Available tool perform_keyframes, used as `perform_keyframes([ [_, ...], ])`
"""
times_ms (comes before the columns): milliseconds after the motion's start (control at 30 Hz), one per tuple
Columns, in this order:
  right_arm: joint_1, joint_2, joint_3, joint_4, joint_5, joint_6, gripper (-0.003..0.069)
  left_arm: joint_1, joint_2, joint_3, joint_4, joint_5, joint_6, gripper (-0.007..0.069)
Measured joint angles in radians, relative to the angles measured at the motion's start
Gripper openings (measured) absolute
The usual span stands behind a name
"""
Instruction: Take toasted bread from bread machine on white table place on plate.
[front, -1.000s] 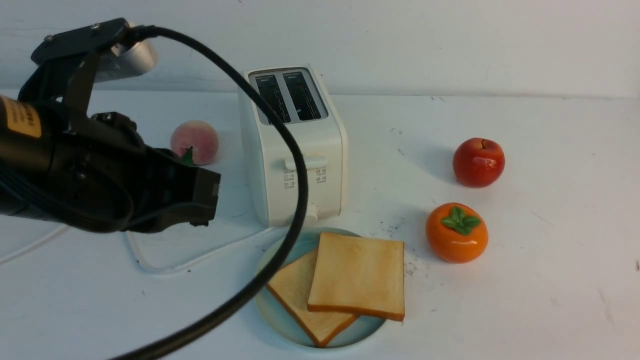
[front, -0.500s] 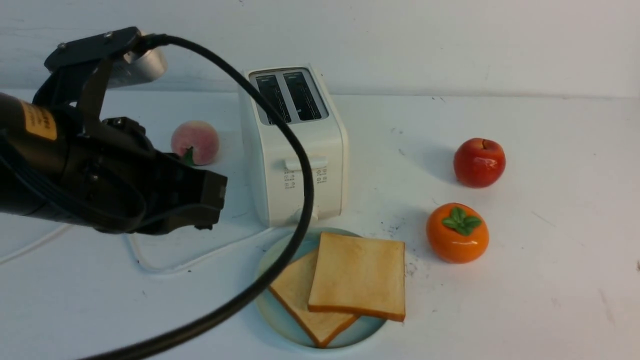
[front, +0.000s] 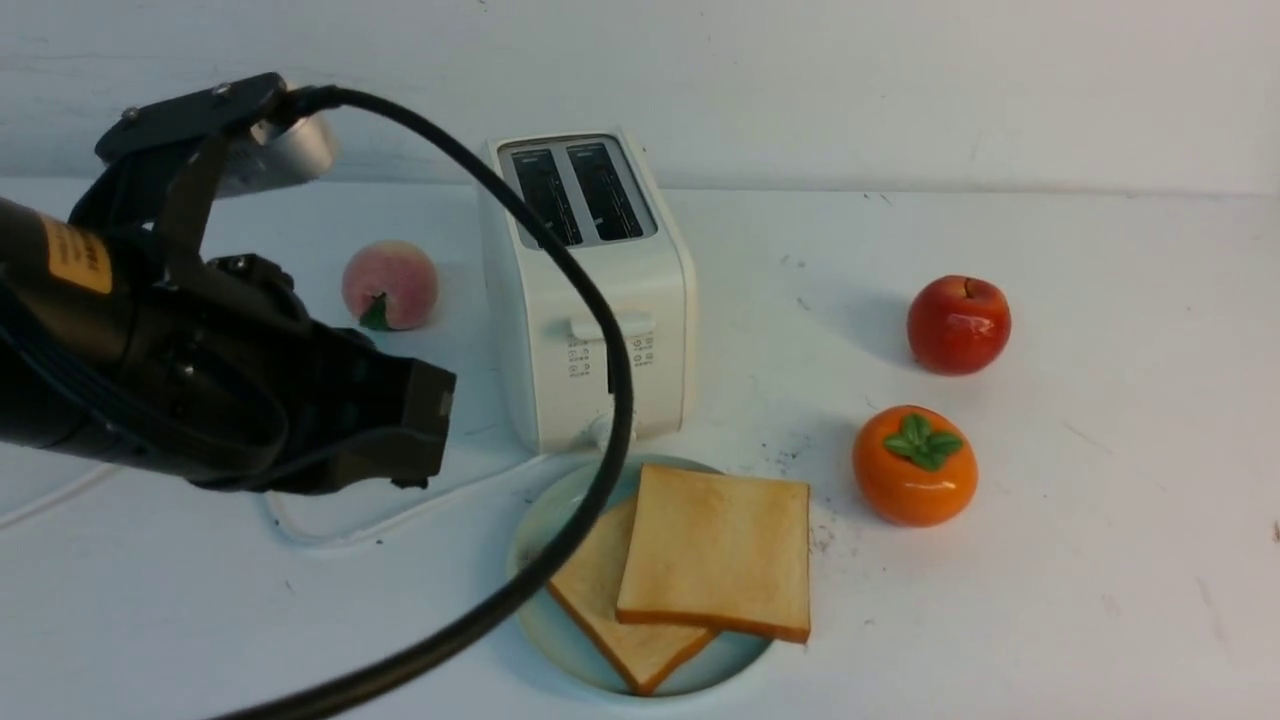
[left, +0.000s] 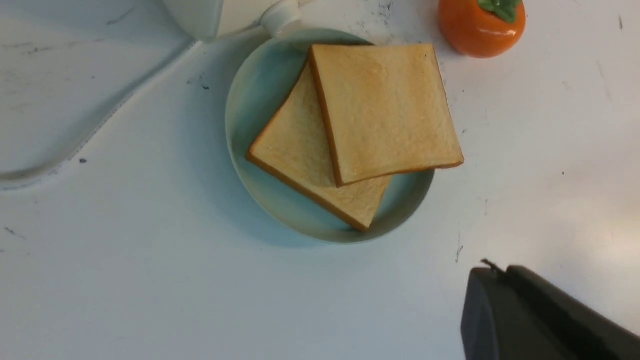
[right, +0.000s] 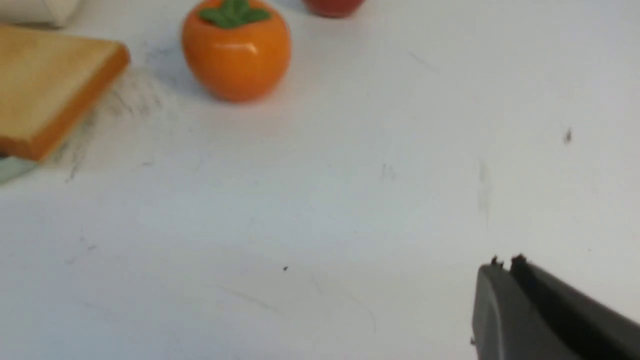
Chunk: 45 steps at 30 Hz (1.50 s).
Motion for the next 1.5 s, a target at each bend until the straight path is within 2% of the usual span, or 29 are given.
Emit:
perform_keyframes([
  [167,0.031,0.000,0.003,-0.011,-0.010,0.000,0.0042,0.000,-0.046,-0.010,0.013,0.050,-0.087,-0.0012],
  [433,0.031,0.000,0.003,-0.009,-0.010,0.000,0.0046,0.000,-0.353,-0.015,0.235,0.287,-0.169,-0.0012],
  [600,0.031,0.000,0.003,-0.009,-0.010,0.000,0.0051,0.000,-0.502,0.053,0.235,0.338,-0.180,-0.0012],
  [867,0.031,0.000,0.003,-0.007,-0.011,0.000,0.0062,0.000,-0.769,0.359,0.082,0.245,-0.176,-0.0008],
  [1067,0.031,0.000,0.006,0.019,-0.034,0.000,0.0071,0.000,-0.851,0.412,0.079,0.224,-0.176,-0.0004],
  [1267,0.031,0.000,0.007,0.091,-0.028,0.000,0.0083,0.000,-0.884,0.420,0.079,0.115,-0.176,-0.0004],
  [1400,0.031,0.000,0.007,0.099,-0.028,0.000,0.0087,0.000,-0.884,0.454,0.079,-0.009,-0.176,-0.0003],
  [1500,0.031,0.000,0.007,0.102,-0.028,0.000,0.0092,0.000,-0.873,0.535,0.079,-0.294,-0.176,-0.0003],
])
